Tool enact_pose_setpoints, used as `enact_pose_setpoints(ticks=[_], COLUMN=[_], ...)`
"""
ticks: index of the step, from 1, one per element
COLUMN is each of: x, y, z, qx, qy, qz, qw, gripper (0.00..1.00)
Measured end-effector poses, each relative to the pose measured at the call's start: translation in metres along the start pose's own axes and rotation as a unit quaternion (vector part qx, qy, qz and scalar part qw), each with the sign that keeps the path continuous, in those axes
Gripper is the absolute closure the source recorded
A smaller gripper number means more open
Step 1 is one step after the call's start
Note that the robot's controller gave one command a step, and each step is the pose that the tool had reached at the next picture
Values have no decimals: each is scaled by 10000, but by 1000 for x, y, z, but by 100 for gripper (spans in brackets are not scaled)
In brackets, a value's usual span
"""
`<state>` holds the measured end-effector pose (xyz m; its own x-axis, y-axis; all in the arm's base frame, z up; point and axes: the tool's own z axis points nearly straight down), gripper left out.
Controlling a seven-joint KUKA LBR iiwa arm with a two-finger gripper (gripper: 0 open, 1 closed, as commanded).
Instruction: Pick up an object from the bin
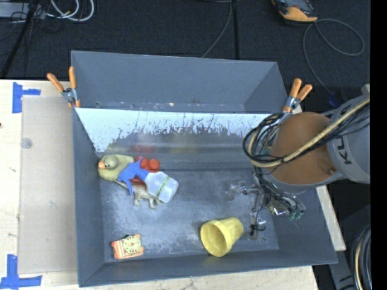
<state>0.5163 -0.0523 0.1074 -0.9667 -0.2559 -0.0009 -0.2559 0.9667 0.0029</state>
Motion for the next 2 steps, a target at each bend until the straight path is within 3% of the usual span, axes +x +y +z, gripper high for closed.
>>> enact_pose_setpoints(ticks=[1, 2], x=[4, 18], y=[-3, 56], z=[20, 37], qx=[14, 6], qy=[11, -39], qz=[-1224, -1291], qw=[9925, 9916], gripper=[0, 100])
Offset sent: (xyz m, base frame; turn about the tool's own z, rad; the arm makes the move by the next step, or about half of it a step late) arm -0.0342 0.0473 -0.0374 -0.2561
